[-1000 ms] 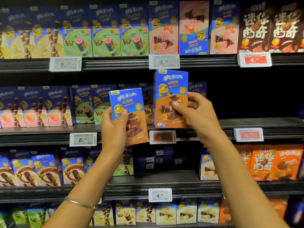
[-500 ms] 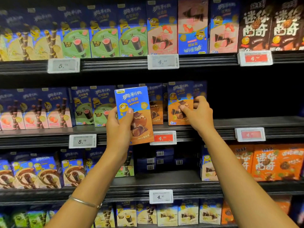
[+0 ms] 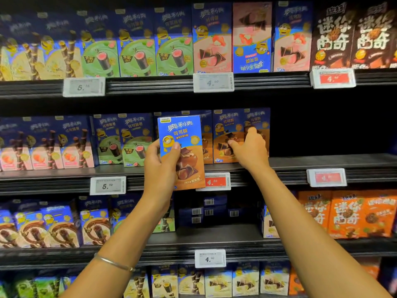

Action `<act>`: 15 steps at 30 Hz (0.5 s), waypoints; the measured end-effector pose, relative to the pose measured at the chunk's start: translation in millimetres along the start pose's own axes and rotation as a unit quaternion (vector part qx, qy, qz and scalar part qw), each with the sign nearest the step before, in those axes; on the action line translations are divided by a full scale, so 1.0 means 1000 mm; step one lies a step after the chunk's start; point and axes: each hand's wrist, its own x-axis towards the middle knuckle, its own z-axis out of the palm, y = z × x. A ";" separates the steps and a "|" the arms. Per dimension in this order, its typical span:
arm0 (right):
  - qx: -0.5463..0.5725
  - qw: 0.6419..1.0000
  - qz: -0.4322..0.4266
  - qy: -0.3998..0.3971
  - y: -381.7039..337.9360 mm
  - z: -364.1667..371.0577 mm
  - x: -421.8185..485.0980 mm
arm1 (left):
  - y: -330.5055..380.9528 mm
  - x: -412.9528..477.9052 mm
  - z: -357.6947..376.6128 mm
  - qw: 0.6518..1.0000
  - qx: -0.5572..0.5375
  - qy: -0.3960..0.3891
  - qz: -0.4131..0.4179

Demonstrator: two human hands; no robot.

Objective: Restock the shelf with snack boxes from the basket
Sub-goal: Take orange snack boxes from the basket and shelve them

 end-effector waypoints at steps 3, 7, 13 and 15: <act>0.029 0.999 -0.004 0.035 0.002 -0.004 -0.008 | 0.001 0.000 0.001 1.000 0.006 -0.002 0.003; 0.210 0.971 -0.096 0.062 -0.001 -0.018 -0.040 | 0.001 0.001 0.006 1.000 0.001 0.003 0.006; 0.263 0.942 -0.127 -0.165 -0.015 -0.036 -0.075 | -0.001 0.001 0.041 0.999 -0.021 -0.016 0.018; 0.265 0.944 -0.124 -0.149 -0.014 -0.044 -0.075 | -0.004 0.000 0.055 0.999 -0.034 -0.022 0.019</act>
